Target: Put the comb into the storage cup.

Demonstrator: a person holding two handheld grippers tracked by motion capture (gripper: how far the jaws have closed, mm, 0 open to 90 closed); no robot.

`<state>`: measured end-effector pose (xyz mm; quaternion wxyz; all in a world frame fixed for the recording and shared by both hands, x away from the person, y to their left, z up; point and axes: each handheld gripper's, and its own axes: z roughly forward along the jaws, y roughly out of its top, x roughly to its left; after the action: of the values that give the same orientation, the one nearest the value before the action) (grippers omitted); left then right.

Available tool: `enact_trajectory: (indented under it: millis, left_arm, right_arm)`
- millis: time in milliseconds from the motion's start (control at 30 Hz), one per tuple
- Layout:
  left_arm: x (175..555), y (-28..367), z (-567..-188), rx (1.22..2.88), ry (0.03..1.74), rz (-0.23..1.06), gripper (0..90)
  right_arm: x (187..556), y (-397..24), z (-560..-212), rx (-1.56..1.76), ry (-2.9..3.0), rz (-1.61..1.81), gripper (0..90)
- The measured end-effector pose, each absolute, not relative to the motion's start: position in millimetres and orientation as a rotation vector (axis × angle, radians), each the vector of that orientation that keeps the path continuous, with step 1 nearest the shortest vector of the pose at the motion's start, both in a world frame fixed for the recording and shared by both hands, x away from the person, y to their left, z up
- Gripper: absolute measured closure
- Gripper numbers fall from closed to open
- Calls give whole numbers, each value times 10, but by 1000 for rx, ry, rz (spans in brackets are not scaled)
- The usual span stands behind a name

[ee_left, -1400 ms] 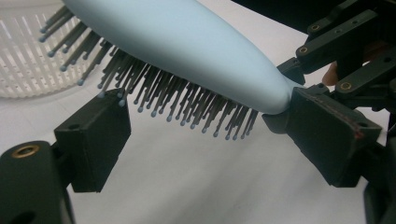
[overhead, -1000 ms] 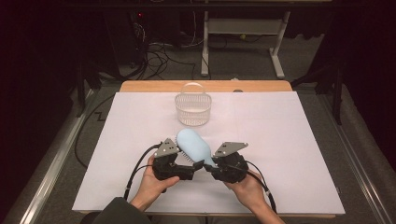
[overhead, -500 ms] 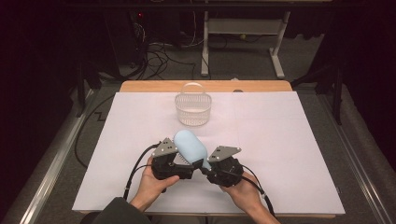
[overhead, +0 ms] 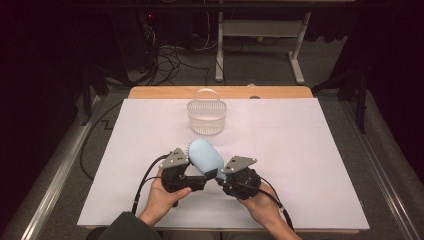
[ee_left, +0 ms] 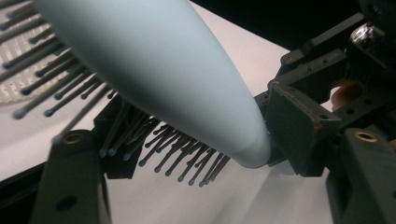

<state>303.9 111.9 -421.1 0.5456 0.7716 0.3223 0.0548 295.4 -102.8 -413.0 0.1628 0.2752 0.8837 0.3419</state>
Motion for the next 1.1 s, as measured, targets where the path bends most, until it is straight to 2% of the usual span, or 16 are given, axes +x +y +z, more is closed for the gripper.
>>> enact_trajectory:
  millis: [300, 533, 1100]
  left_arm:
    - [3022, 1147, -4183, 1787, 762, 97, 438]
    - [3019, 1219, -4127, 1725, 758, 23, 523]
    - [2991, 1304, -4001, 1730, 731, 7, 549]
  right_arm:
    - [2950, -1010, -4133, 754, 2508, 947, 697]
    - [2940, -976, -4105, 731, 2486, 957, 693]
    - [2955, -967, -4055, 740, 2527, 1097, 688]
